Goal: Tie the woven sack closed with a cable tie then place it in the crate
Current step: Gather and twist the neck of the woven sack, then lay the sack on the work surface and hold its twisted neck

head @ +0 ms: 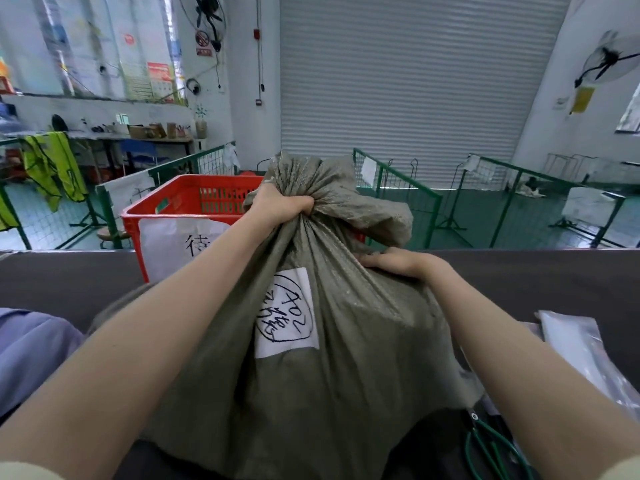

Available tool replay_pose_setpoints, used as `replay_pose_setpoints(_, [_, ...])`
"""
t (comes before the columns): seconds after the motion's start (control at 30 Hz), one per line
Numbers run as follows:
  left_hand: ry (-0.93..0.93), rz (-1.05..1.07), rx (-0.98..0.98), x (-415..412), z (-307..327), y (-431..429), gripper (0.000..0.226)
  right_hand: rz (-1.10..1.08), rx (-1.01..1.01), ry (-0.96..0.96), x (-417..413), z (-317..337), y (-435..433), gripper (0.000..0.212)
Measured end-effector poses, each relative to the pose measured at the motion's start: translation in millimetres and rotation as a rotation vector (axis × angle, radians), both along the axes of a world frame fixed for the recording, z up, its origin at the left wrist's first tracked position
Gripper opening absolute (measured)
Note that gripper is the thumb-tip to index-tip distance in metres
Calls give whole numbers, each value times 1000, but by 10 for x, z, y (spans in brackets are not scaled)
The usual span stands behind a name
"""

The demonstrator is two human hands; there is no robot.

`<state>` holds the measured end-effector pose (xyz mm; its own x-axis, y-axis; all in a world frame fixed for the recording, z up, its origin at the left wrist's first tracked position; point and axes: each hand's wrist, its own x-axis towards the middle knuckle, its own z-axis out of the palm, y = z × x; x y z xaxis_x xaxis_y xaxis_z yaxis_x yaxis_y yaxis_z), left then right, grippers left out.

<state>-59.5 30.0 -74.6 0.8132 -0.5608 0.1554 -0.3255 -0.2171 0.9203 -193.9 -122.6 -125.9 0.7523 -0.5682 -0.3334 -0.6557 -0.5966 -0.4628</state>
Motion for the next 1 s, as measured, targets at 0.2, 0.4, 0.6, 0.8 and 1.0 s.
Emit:
replay_pose_setpoints(0.2, [-56,-20,122,-17,196,11,21,-57,293,-21,66,-76,71,73])
replay_pose_setpoints(0.4, [-61,-21,306,70,203,-49,58,-49,432,-10,76,-183,192,65])
replay_pose_setpoints(0.6, [-84,-55,391,19,101,-76,21,-40,588,34,48,-349,281,57])
replay_pose_setpoints(0.8, [-78,-130,416,-87,69,-142,47,-34,688,-5,-73,-363,320,33])
replay_pose_setpoints(1.0, [-198,-81,544,-244,-19,-290,65,-22,811,-55,-141,-552,319,35])
